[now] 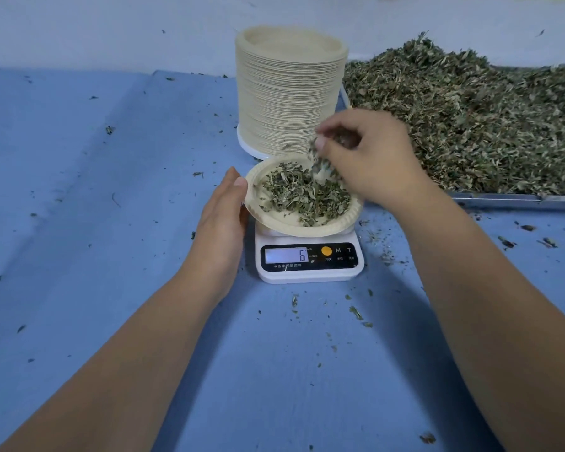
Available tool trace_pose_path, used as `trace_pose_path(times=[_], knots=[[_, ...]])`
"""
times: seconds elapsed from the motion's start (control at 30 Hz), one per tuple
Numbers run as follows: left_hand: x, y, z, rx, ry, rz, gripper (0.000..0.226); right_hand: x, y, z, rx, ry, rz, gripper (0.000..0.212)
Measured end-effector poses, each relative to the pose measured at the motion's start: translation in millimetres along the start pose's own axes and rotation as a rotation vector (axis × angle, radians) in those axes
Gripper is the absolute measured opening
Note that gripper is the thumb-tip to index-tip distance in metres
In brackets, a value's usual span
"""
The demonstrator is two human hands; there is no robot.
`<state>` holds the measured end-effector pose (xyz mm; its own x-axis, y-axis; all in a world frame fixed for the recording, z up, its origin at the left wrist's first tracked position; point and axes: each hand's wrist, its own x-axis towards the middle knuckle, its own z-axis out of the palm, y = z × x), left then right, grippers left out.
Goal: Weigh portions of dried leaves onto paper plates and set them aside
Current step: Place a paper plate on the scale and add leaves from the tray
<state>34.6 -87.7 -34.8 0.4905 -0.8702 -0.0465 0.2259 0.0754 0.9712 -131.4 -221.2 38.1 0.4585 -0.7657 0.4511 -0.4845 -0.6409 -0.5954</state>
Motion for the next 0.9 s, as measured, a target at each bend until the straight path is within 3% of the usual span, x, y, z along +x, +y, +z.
trace_pose_path(times=[0.1, 0.3, 0.5, 0.73, 0.8, 0.9], knots=[[1.5, 0.1, -0.4, -0.002, -0.004, 0.001, 0.104, -6.5, 7.2, 5.3, -0.134, -0.157, -0.032, 0.02], [5.2, -3.0, -1.9, 0.064, -0.012, 0.01, 0.087, -21.7, 14.1, -11.7, -0.043, -0.016, -0.005, 0.026], [3.5, -2.9, -1.8, 0.062, -0.035, 0.026, 0.088, -47.3, 1.1, 3.2, -0.19, -0.236, -0.197, 0.038], [-0.7, -0.5, -2.4, 0.137, -0.044, 0.062, 0.097, -52.7, 6.2, 3.1, -0.141, -0.172, -0.201, 0.038], [0.9, 0.5, -4.7, 0.183, -0.032, 0.089, 0.095, -57.1, 6.7, 4.8, -0.158, -0.216, -0.227, 0.039], [4.1, 1.2, -10.3, 0.193, -0.009, 0.09, 0.091, -56.3, 8.2, 4.6, -0.109, -0.142, -0.258, 0.039]])
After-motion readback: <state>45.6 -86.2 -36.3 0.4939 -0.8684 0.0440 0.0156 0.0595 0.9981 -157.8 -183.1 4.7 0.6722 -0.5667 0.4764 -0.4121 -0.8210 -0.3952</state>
